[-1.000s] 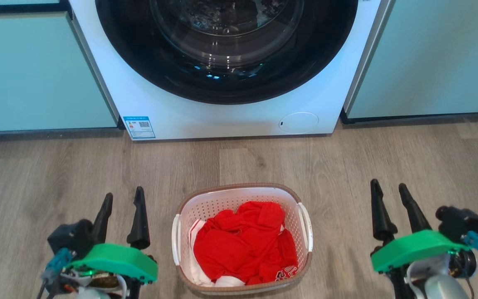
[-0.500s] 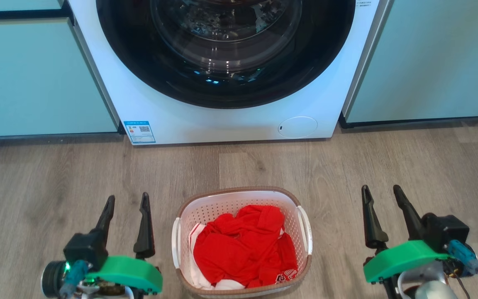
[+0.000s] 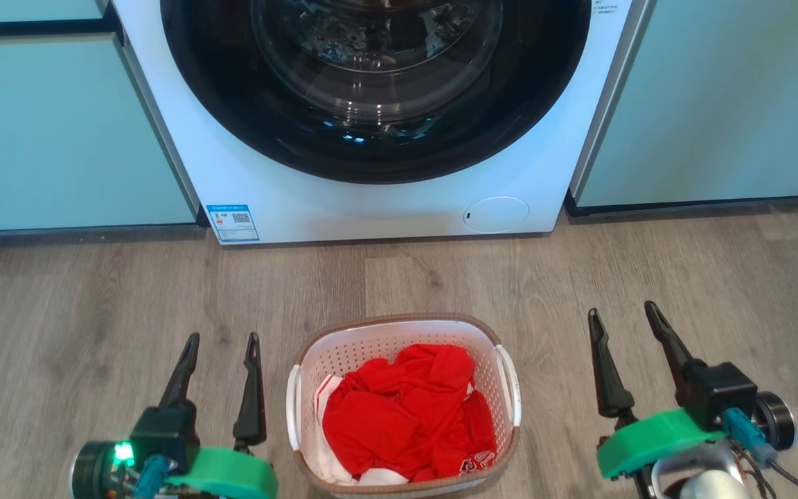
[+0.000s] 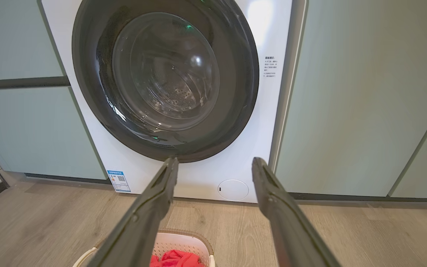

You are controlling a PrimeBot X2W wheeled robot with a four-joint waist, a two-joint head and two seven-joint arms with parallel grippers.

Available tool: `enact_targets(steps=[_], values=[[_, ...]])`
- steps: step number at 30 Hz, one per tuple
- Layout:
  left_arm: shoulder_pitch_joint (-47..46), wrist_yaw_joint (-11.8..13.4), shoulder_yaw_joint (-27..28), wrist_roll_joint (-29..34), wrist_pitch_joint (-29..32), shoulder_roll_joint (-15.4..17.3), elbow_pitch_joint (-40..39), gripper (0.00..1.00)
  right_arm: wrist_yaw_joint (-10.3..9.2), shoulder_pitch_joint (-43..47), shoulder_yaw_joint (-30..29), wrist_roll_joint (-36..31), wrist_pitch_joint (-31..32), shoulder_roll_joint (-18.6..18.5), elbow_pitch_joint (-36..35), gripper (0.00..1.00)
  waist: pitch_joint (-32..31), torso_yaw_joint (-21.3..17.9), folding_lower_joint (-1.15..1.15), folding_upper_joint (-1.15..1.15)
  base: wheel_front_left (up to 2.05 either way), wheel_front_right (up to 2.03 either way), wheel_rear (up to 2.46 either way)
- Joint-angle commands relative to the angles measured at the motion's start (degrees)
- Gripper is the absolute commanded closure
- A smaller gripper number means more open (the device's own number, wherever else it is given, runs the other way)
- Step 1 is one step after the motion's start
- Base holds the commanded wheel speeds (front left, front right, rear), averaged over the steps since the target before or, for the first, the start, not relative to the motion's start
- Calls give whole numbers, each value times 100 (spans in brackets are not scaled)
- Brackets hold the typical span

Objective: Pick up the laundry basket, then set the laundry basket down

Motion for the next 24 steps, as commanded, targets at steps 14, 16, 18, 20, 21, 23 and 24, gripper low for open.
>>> enact_targets(steps=[14,16,18,20,21,23,24], values=[[-237,-61,199,36,-56,-48,-118,0,13,-55,101,-38,-77,-70,-212,0,39,10,0,0,0,0,0],[-235,-63,204,42,-56,-50,-118,0,13,-59,100,-39,-77,-70,-207,0,41,7,0,0,0,0,0],[-232,-66,209,47,-56,-51,-120,0,13,-63,99,-39,-77,-70,-205,0,43,2,0,0,0,0,0],[-230,-66,211,50,-56,-51,-121,0,13,-63,98,-39,-77,-70,-205,0,44,0,0,0,0,0,0],[-228,-65,214,52,-56,-51,-122,0,13,-63,96,-40,-77,-70,-206,0,46,-2,0,0,0,0,0],[-225,-65,218,54,-56,-52,-125,0,13,-63,93,-41,-77,-70,-209,0,54,-7,0,0,0,0,0],[-226,-67,218,55,-56,-52,-124,0,13,-64,89,-42,-77,-70,-210,0,60,-8,0,0,0,0,0]])
